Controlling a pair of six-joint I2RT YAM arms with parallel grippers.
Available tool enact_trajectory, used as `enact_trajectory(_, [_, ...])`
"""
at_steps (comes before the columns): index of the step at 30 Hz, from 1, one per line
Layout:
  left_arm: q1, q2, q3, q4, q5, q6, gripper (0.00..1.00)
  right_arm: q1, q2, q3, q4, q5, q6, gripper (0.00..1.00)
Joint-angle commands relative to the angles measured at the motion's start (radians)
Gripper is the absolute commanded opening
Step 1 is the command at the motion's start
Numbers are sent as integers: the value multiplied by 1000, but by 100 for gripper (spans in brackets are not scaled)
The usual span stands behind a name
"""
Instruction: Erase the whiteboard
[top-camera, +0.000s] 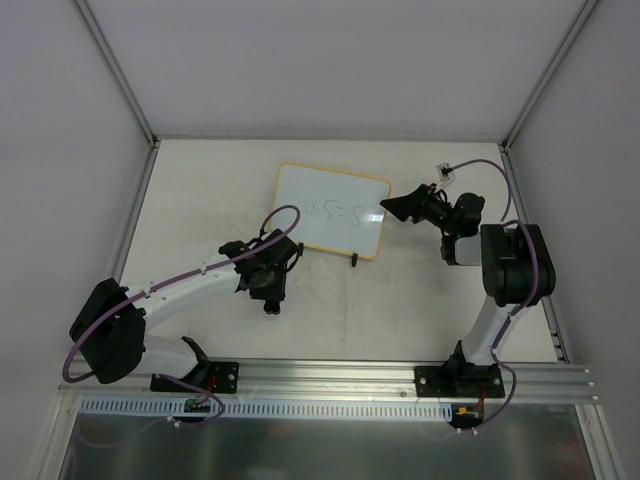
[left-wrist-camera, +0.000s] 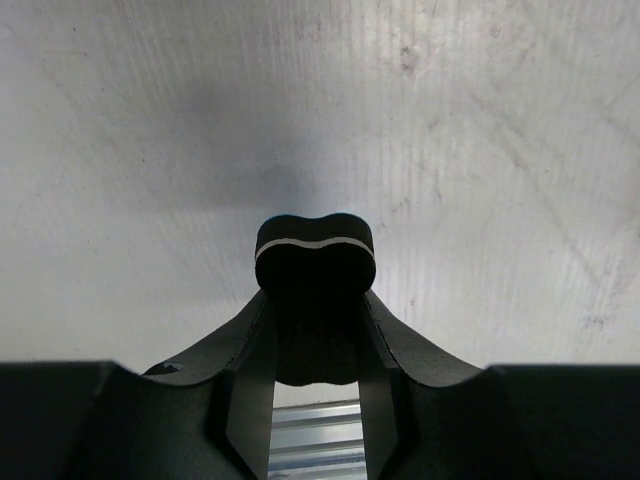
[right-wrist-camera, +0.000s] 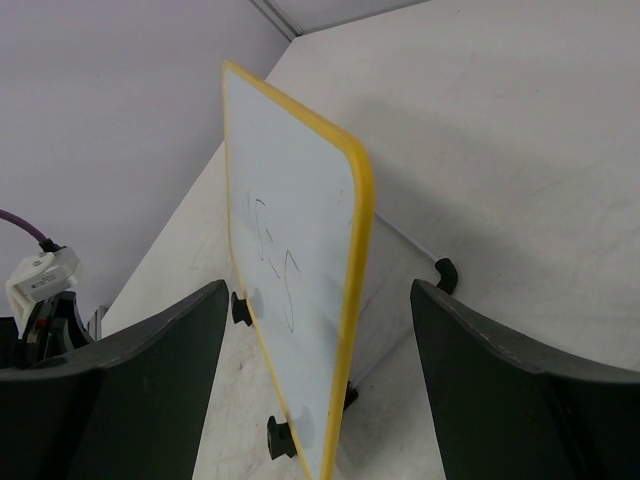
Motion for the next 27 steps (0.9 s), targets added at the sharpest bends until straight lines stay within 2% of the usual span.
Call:
enact_trajectory(1, [-12, -46, 56, -61, -30, 38, 0, -7, 43, 88, 125, -52, 50, 76])
enact_trajectory(7, [-6, -45, 127, -98, -35, 64, 0, -6, 109, 144, 127, -72, 84, 71])
enact_trajectory(12, [-4, -42, 170, -113, -46, 78, 0, -6, 164, 158, 208, -100, 145, 69])
enact_trajectory(16, [-4, -37, 184, -119, -52, 86, 0, -6, 217, 178, 262, -124, 192, 62])
enact_trajectory(23, [11, -23, 202, -124, -66, 93, 0, 2, 212, 168, 268, -131, 189, 49])
enact_trajectory(27, [31, 0, 245, -127, -66, 115, 0, 10, 203, 156, 270, -135, 176, 47])
